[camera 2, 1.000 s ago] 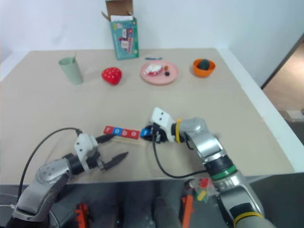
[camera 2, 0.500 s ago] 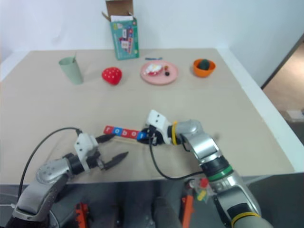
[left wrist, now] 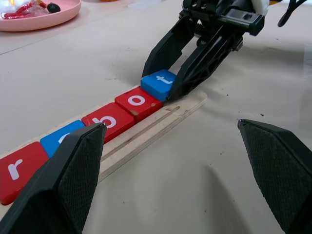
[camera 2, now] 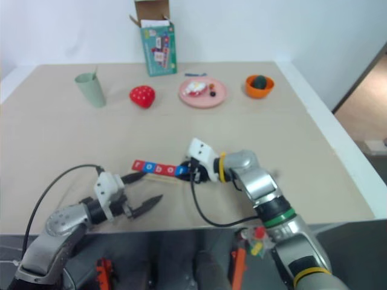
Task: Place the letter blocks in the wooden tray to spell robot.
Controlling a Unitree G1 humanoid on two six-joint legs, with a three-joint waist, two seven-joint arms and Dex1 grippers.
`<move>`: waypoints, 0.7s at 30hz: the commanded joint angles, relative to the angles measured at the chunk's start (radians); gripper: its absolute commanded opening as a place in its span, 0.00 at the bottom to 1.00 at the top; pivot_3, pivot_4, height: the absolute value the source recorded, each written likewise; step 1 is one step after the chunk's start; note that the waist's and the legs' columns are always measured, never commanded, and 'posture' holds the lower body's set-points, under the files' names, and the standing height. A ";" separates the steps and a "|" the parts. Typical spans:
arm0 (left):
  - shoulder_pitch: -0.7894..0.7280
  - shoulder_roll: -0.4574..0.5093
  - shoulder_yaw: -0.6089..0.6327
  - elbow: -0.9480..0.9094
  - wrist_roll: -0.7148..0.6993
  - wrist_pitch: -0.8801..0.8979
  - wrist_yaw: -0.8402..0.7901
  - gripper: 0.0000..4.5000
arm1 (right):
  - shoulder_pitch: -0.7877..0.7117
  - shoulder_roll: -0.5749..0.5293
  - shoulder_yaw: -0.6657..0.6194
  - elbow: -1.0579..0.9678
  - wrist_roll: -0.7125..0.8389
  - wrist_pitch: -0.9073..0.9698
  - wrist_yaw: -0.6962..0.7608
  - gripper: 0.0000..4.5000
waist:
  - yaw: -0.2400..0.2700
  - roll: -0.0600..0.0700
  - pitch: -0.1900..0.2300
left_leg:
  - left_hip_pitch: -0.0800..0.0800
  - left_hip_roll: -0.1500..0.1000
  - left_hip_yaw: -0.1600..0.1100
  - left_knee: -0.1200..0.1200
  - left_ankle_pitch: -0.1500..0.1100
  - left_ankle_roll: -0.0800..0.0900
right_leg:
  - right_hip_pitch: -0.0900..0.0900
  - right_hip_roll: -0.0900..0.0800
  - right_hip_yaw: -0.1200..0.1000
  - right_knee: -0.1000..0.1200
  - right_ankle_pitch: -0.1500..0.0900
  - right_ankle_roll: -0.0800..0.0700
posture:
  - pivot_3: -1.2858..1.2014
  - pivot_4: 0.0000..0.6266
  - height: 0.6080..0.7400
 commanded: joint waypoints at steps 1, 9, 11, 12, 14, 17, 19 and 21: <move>-0.013 0.000 0.008 -0.011 -0.004 -0.020 -0.003 1.00 | -0.006 -0.023 -0.029 -0.064 0.021 0.030 0.010 0.27 | 0.000 0.000 0.000 | 0.000 0.000 0.000 0.000 0.000 0.000 | 0.000 0.000 0.000 0.000 0.000 0.000 | 0.52 0.24 1.00; -0.026 0.000 0.007 -0.010 -0.013 -0.024 -0.020 1.00 | 0.006 -0.023 -0.020 -0.054 0.016 0.033 -0.008 0.27 | 0.000 0.000 0.000 | 0.000 0.000 0.000 0.000 0.000 0.000 | 0.000 0.000 0.000 0.000 0.000 0.000 | 0.52 0.24 1.00; -0.026 0.000 0.008 -0.010 -0.013 -0.023 -0.020 1.00 | 0.007 -0.022 -0.017 -0.054 0.015 0.031 -0.008 0.27 | 0.000 0.000 0.000 | 0.000 0.000 0.000 0.000 0.000 0.000 | 0.000 0.000 0.000 0.000 0.000 0.000 | 0.52 0.24 1.00; -0.026 0.000 0.009 -0.010 -0.013 -0.023 -0.021 1.00 | 0.006 -0.020 -0.016 -0.053 0.014 0.031 -0.009 0.27 | 0.000 0.000 0.000 | 0.000 0.000 0.000 0.000 0.000 0.000 | 0.000 0.000 0.000 0.000 0.000 0.000 | 0.52 0.24 1.00; -0.023 -0.001 0.010 -0.011 -0.010 -0.023 -0.020 1.00 | 0.005 -0.016 -0.013 -0.048 0.012 0.029 -0.011 0.27 | 0.000 0.000 0.000 | 0.000 0.000 0.000 0.000 0.000 0.000 | 0.000 0.000 0.000 0.000 0.000 0.000 | 0.52 0.24 1.00; -0.015 -0.001 0.007 -0.019 -0.005 -0.023 -0.018 1.00 | -0.002 -0.003 -0.006 -0.039 0.009 0.022 -0.013 0.27 | 0.000 0.000 0.000 | 0.000 0.000 0.000 0.000 0.000 0.000 | 0.000 0.000 0.000 0.000 0.000 0.000 | 0.52 0.24 1.00; -0.012 -0.001 0.005 -0.022 -0.002 -0.024 -0.016 1.00 | -0.009 0.006 -0.002 -0.033 0.006 0.018 -0.013 0.27 | 0.000 0.000 0.000 | 0.000 0.000 0.000 0.000 0.000 0.000 | 0.000 0.000 0.000 0.000 0.000 0.000 | 0.52 0.24 1.00; -0.010 -0.002 0.004 -0.025 0.000 -0.024 -0.015 1.00 | -0.014 0.015 0.000 -0.027 0.003 0.016 -0.013 0.27 | 0.000 0.000 0.000 | 0.000 0.000 0.000 0.000 0.000 0.000 | 0.000 0.000 0.000 0.000 0.000 0.000 | 0.52 0.24 1.00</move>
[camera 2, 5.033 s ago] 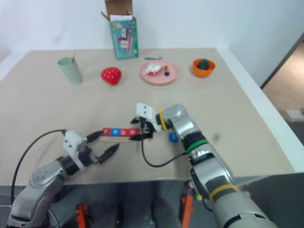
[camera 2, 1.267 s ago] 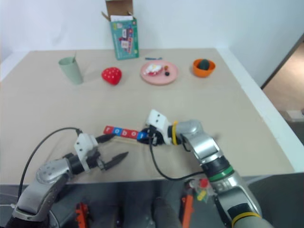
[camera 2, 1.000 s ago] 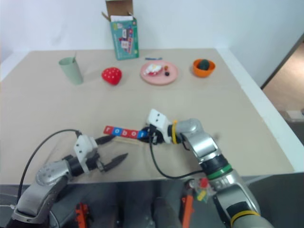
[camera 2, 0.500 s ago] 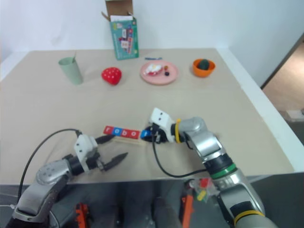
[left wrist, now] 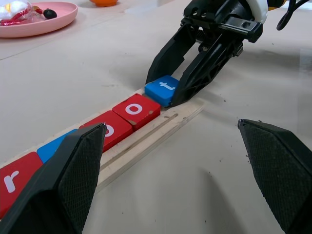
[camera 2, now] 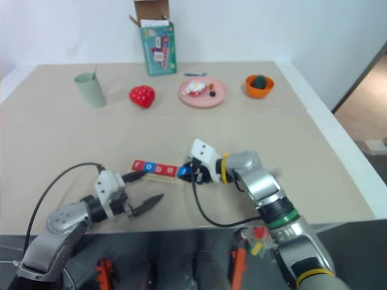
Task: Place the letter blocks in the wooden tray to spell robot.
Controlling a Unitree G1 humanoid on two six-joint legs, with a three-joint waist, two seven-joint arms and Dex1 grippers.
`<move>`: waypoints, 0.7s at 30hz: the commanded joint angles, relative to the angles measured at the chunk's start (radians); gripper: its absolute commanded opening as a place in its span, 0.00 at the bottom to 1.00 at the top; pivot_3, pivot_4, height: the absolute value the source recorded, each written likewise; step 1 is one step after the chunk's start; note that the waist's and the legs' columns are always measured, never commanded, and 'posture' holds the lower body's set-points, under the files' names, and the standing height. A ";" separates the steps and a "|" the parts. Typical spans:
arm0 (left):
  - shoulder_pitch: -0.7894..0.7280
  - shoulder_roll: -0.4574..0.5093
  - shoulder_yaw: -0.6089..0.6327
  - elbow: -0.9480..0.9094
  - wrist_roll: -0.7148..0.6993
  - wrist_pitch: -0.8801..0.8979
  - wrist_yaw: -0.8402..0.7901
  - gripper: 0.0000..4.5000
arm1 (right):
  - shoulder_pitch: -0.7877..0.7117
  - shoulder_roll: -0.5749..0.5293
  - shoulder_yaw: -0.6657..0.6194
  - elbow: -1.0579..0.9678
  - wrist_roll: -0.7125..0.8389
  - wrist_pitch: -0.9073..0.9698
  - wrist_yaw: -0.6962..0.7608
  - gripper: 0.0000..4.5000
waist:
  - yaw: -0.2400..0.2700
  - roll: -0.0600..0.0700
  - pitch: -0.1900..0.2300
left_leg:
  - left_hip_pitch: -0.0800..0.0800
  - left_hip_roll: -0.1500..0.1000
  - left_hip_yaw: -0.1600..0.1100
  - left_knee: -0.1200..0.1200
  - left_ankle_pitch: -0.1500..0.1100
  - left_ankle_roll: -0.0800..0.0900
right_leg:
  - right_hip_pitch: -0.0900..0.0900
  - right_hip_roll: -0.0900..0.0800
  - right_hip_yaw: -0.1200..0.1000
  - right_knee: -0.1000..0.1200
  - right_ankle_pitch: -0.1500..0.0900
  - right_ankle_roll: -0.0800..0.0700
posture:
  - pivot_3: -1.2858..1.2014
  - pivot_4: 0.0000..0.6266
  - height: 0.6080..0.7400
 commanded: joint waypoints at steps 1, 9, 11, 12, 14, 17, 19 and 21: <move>0.005 0.003 0.003 -0.030 0.002 -0.020 0.006 1.00 | -0.028 0.012 -0.003 -0.005 0.000 -0.015 -0.003 0.27 | 0.000 0.000 0.000 | 0.000 0.000 0.000 0.000 0.000 0.000 | 0.000 0.000 0.000 0.000 0.000 0.000 | 0.52 0.24 1.00; 0.011 0.001 -0.002 -0.038 0.009 -0.018 0.011 1.00 | -0.043 0.027 0.008 0.045 -0.028 -0.054 0.002 0.27 | -0.001 0.000 0.000 | 0.000 0.000 0.000 0.000 0.000 0.000 | 0.000 0.000 0.000 0.000 0.000 0.000 | 0.52 0.24 1.00; 0.013 0.001 -0.002 -0.039 0.011 -0.018 0.012 1.00 | -0.047 0.030 0.009 0.058 -0.033 -0.062 0.003 0.27 | -0.001 0.000 0.000 | 0.000 0.000 0.000 0.000 0.000 0.000 | 0.000 0.000 0.000 0.000 0.000 0.000 | 0.52 0.24 1.00; 0.013 0.001 -0.003 -0.040 0.012 -0.018 0.013 1.00 | -0.050 0.033 0.010 0.064 -0.033 -0.064 0.004 0.27 | -0.001 0.000 0.000 | 0.000 0.000 0.000 0.000 0.000 0.000 | 0.000 0.000 0.000 0.000 0.000 0.000 | 0.52 0.24 1.00; 0.013 0.001 -0.003 -0.040 0.012 -0.018 0.014 1.00 | -0.054 0.040 0.012 0.071 -0.033 -0.065 0.008 0.27 | -0.001 0.000 0.000 | 0.000 0.000 0.000 0.000 0.000 0.000 | 0.000 0.000 0.000 0.000 0.000 0.000 | 0.52 0.24 1.00; 0.013 0.003 -0.004 -0.041 0.012 -0.017 0.015 1.00 | -0.058 0.046 0.015 0.072 -0.029 -0.053 0.025 0.27 | -0.002 0.000 0.000 | 0.000 0.000 0.000 0.000 0.000 0.000 | 0.000 0.000 0.000 0.000 0.000 0.000 | 0.52 0.24 1.00; 0.013 0.004 -0.004 -0.041 0.011 -0.017 0.016 1.00 | -0.057 0.048 0.014 0.071 -0.031 -0.053 0.025 0.27 | -0.002 0.000 0.000 | 0.000 0.000 0.000 0.000 0.000 0.000 | 0.000 0.000 0.000 0.000 0.000 0.000 | 0.52 0.24 1.00; 0.013 0.005 -0.004 -0.040 0.011 -0.017 0.016 1.00 | -0.054 0.047 0.014 0.066 -0.029 -0.051 0.031 0.27 | -0.002 0.000 0.000 | 0.000 0.000 0.000 0.000 0.000 0.000 | 0.000 0.000 0.000 0.000 0.000 0.000 | 0.52 0.24 1.00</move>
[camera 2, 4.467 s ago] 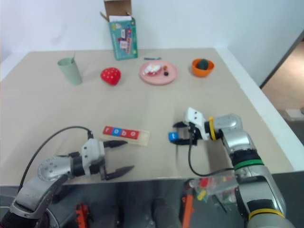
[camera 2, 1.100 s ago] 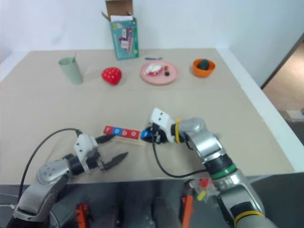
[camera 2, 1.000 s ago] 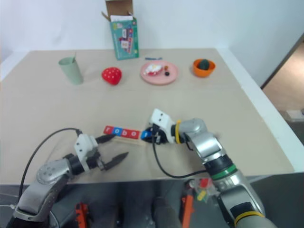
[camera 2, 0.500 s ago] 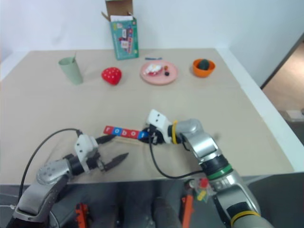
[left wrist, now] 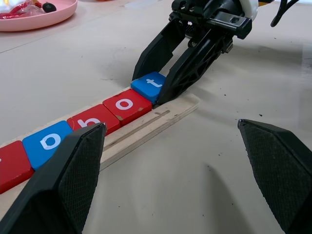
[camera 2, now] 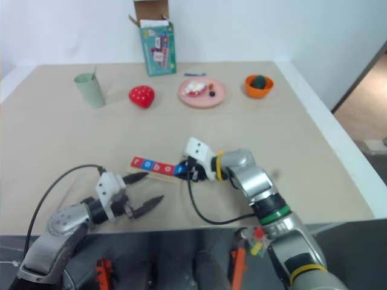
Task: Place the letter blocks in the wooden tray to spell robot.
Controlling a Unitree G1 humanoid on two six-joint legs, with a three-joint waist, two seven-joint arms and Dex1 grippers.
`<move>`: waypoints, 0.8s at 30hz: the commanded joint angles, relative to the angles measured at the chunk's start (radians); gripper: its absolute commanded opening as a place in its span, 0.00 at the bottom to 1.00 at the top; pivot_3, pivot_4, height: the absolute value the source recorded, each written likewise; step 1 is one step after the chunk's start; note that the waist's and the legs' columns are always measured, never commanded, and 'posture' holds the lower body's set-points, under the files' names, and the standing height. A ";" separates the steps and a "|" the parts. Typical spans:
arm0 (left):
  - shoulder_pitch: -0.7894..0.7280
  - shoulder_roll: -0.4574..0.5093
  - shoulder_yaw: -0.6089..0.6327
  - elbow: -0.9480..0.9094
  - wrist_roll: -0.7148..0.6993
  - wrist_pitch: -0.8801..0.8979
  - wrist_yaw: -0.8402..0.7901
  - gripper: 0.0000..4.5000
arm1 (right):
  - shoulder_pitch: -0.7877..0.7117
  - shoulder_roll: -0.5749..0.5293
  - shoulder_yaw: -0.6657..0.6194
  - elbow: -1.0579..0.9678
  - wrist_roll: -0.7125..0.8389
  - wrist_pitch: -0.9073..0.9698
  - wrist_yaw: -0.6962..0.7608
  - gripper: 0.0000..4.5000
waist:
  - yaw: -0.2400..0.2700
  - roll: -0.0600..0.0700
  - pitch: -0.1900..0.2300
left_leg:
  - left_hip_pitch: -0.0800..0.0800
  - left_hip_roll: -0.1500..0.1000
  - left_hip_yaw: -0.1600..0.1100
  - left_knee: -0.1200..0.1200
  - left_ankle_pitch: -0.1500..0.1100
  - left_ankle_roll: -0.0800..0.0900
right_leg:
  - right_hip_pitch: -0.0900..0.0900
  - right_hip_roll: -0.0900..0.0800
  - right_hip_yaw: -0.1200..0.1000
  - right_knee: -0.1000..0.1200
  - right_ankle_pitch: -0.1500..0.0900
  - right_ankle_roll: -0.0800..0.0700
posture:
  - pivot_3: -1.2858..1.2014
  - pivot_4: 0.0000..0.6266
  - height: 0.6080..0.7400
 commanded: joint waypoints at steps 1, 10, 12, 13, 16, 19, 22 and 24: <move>0.004 0.008 0.003 -0.039 0.000 -0.017 -0.001 1.00 | -0.013 0.007 0.007 -0.017 0.009 0.007 0.017 0.27 | 0.000 0.000 0.000 | 0.000 0.000 0.000 0.000 0.000 0.000 | 0.000 0.000 0.000 0.000 0.000 0.000 | 0.52 0.24 1.00; -0.006 0.008 0.002 -0.032 0.002 -0.016 -0.002 1.00 | -0.017 0.014 -0.013 -0.054 0.036 0.109 -0.002 0.65 | 0.000 0.000 0.000 | 0.000 0.000 0.000 0.000 0.000 0.000 | 0.000 0.000 0.000 0.000 0.000 0.000 | 0.52 0.24 1.00; -0.009 0.008 0.002 -0.031 0.003 -0.016 -0.002 1.00 | -0.018 0.014 -0.014 -0.051 0.037 0.111 -0.005 0.82 | 0.000 0.000 0.000 | 0.000 0.000 0.000 0.000 0.000 0.000 | 0.000 0.000 0.000 0.000 0.000 0.000 | 0.52 0.24 1.00; -0.010 0.009 0.001 -0.030 0.003 -0.016 -0.002 1.00 | -0.019 0.014 -0.015 -0.050 0.037 0.110 -0.006 0.89 | 0.000 0.000 0.000 | 0.000 0.000 0.000 0.000 0.000 0.000 | 0.000 0.000 0.000 0.000 0.000 0.000 | 0.52 0.24 1.00; -0.013 0.009 0.002 -0.030 0.004 -0.015 -0.002 1.00 | -0.019 0.012 -0.020 -0.042 0.033 0.092 -0.017 0.99 | 0.000 0.000 0.000 | 0.000 0.000 0.000 0.000 0.000 0.000 | 0.000 0.000 0.000 0.000 0.000 0.000 | 0.52 0.24 1.00; -0.014 0.009 0.002 -0.030 0.003 -0.013 0.000 1.00 | -0.025 0.009 -0.028 -0.031 0.032 0.078 -0.027 0.99 | 0.000 0.000 0.000 | 0.000 0.000 0.000 0.000 0.000 0.000 | 0.000 0.000 0.000 0.000 0.000 0.000 | 0.52 0.24 1.00; -0.011 0.010 0.002 -0.034 0.002 -0.011 0.000 1.00 | -0.033 -0.003 -0.038 -0.040 0.040 0.079 -0.024 0.99 | 0.000 0.000 0.000 | -0.001 0.000 0.000 0.000 0.000 0.000 | 0.000 0.000 0.000 0.000 0.000 0.000 | 0.52 0.24 1.00; -0.010 0.011 0.003 -0.034 0.003 -0.011 -0.001 1.00 | -0.035 -0.014 -0.045 -0.058 0.050 0.088 -0.015 0.99 | 0.000 0.000 0.000 | -0.001 0.000 0.000 0.000 0.000 0.000 | 0.000 0.000 0.000 0.000 0.000 0.000 | 0.52 0.24 1.00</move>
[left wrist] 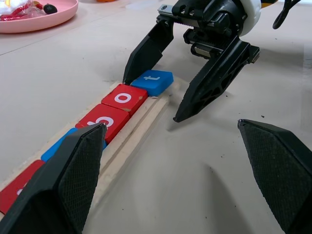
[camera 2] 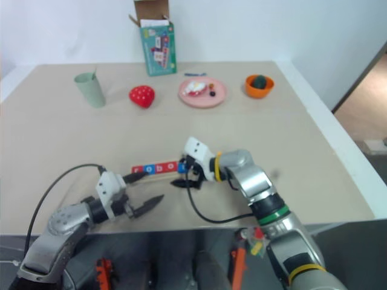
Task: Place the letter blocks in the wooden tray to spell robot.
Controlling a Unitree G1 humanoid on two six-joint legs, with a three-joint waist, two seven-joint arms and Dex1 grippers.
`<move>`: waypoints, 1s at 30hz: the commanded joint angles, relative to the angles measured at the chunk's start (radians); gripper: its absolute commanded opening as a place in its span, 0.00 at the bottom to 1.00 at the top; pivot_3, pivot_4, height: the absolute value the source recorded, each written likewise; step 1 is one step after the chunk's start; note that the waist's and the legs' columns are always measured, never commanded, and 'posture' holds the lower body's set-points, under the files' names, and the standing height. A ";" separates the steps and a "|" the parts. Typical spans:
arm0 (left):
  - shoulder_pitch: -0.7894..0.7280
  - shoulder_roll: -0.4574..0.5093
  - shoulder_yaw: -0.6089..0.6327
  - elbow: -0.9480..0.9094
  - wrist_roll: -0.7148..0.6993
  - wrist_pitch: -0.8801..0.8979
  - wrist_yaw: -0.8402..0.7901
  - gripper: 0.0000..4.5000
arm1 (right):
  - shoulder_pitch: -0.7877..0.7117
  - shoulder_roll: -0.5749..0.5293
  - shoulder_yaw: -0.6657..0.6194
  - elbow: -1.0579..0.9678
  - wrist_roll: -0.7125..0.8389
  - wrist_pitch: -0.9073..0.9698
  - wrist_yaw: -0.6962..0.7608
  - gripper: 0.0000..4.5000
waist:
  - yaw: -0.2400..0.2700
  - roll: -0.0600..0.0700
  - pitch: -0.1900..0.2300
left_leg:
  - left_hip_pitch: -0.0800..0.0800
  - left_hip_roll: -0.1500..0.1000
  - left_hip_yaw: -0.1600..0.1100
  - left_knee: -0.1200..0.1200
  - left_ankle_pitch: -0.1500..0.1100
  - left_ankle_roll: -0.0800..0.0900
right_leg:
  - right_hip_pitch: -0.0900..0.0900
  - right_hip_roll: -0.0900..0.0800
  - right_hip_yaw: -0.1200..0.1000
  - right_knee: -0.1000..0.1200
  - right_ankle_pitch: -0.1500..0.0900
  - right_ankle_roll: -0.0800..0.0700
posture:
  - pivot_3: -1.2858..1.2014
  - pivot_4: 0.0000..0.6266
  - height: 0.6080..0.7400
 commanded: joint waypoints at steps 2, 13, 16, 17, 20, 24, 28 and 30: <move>-0.005 0.011 0.004 -0.033 0.002 -0.010 0.000 1.00 | -0.033 -0.025 -0.043 -0.047 0.025 0.002 0.012 0.99 | 0.000 0.000 0.000 | 0.000 0.000 0.000 0.000 0.000 0.000 | 0.000 0.000 0.000 0.000 0.000 0.000 | 0.52 0.24 1.00; -0.015 0.016 0.010 -0.022 -0.003 -0.018 -0.010 1.00 | -0.015 -0.096 -0.087 -0.149 0.103 0.058 0.055 0.75 | 0.000 0.000 0.000 | 0.000 0.000 0.000 0.000 0.000 0.000 | 0.000 0.000 0.000 0.000 0.000 0.000 | 0.52 0.24 1.00; -0.016 0.016 0.012 -0.021 -0.012 -0.020 -0.015 1.00 | 0.019 -0.120 -0.081 -0.182 0.125 0.070 0.073 0.50 | 0.001 0.000 0.000 | 0.000 0.000 0.000 0.000 0.000 0.000 | 0.000 0.000 0.000 0.000 0.000 0.000 | 0.52 0.24 1.00; -0.016 0.016 0.012 -0.021 -0.012 -0.020 -0.015 1.00 | 0.023 -0.123 -0.080 -0.187 0.128 0.071 0.074 0.44 | 0.001 0.000 0.000 | 0.000 0.000 0.000 0.000 0.000 0.000 | 0.000 0.000 0.000 0.000 0.000 0.000 | 0.52 0.24 1.00; -0.015 0.022 0.017 -0.029 -0.036 -0.006 -0.033 1.00 | 0.049 -0.142 -0.065 -0.199 0.130 0.074 0.090 0.20 | 0.001 0.000 0.000 | 0.000 0.000 0.000 0.000 0.000 0.000 | 0.000 0.000 0.000 0.000 0.000 0.000 | 0.52 0.24 1.00; -0.013 0.029 0.016 -0.034 -0.044 -0.003 -0.038 1.00 | 0.052 -0.134 -0.053 -0.157 0.104 0.052 0.062 0.00 | -0.001 0.000 0.000 | 0.000 0.000 0.000 0.000 0.000 0.000 | 0.000 0.000 0.000 0.000 0.000 0.000 | 0.52 0.24 1.00; -0.009 0.031 0.018 -0.037 -0.043 -0.004 -0.035 1.00 | 0.043 -0.131 -0.042 -0.109 0.085 0.013 0.062 0.00 | 0.000 0.000 0.000 | 0.000 0.000 0.000 0.000 0.000 0.000 | 0.000 0.000 0.000 0.000 0.000 0.000 | 0.52 0.24 1.00; -0.005 0.033 0.017 -0.039 -0.041 -0.005 -0.033 1.00 | 0.037 -0.125 -0.039 -0.086 0.076 -0.005 0.058 0.00 | 0.000 0.000 0.000 | 0.000 0.000 0.000 0.000 0.000 0.000 | 0.000 0.000 0.000 0.000 0.000 0.000 | 0.52 0.24 1.00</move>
